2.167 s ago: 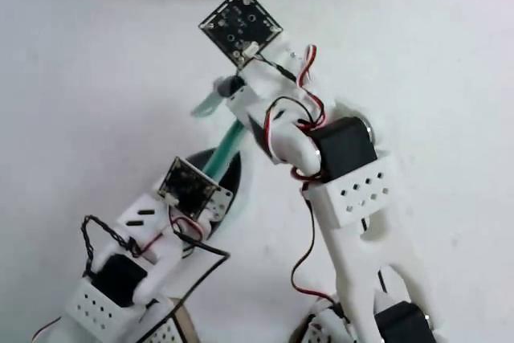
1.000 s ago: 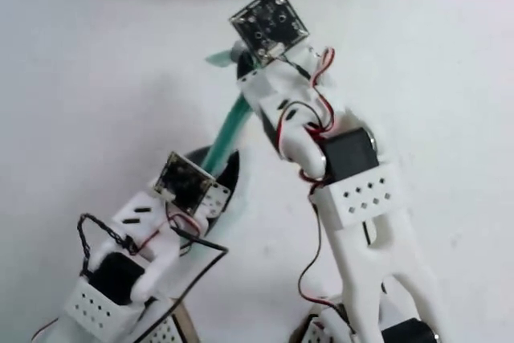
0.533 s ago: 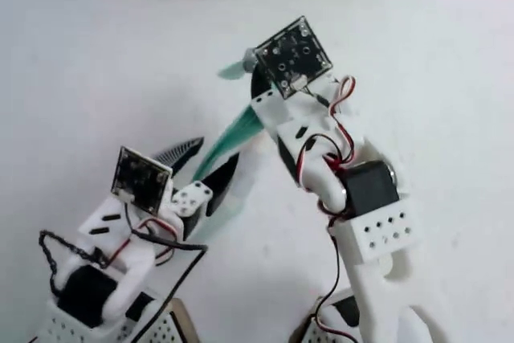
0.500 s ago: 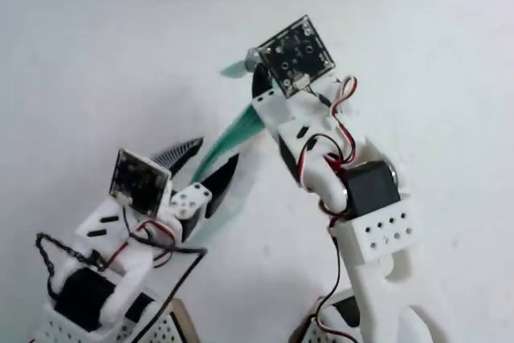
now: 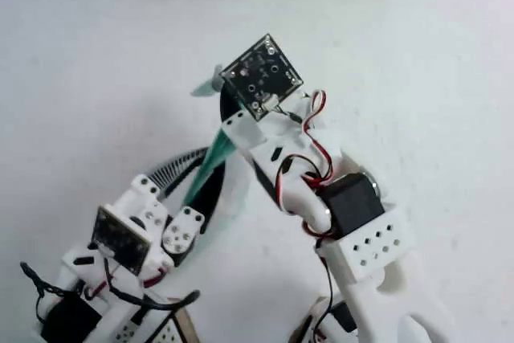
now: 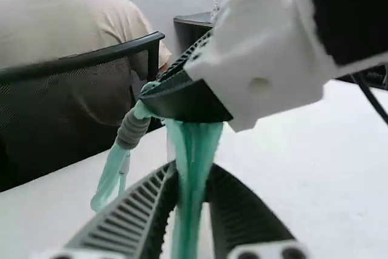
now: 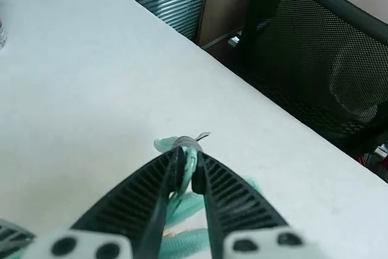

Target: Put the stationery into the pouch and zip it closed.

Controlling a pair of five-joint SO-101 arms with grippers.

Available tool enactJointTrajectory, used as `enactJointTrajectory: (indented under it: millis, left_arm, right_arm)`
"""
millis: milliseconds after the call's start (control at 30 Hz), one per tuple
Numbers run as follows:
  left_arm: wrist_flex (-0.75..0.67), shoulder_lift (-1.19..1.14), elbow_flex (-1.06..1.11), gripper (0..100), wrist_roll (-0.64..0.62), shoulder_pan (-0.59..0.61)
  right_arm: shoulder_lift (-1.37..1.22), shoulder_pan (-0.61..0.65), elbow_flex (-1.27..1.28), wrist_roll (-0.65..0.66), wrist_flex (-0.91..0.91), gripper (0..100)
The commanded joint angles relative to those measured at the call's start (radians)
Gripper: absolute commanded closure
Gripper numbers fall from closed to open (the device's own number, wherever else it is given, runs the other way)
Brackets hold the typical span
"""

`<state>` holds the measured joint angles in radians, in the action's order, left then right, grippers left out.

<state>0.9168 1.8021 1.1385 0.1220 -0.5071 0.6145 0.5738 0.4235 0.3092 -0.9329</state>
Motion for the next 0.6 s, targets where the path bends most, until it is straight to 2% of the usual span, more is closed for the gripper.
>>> enactJointTrajectory:
  millis: [0,133,333,567]
  left_arm:
    - [-0.068,0.027,0.034,96,0.064,-0.031]
    - [-0.104,0.018,0.089,98,0.095,-0.104]
    - [-0.08,0.018,0.092,98,0.106,-0.111]
    - [-0.002,0.018,0.074,98,0.106,-0.111]
  right_arm:
    - [-0.001,0.019,0.034,-0.002,-0.065,98.1]
    - [0.061,0.05,0.035,-0.021,-0.097,98.1]
    - [0.153,0.05,0.035,-0.028,-0.104,98.1]
    - [0.14,-0.094,0.043,-0.026,-0.001,98.1]
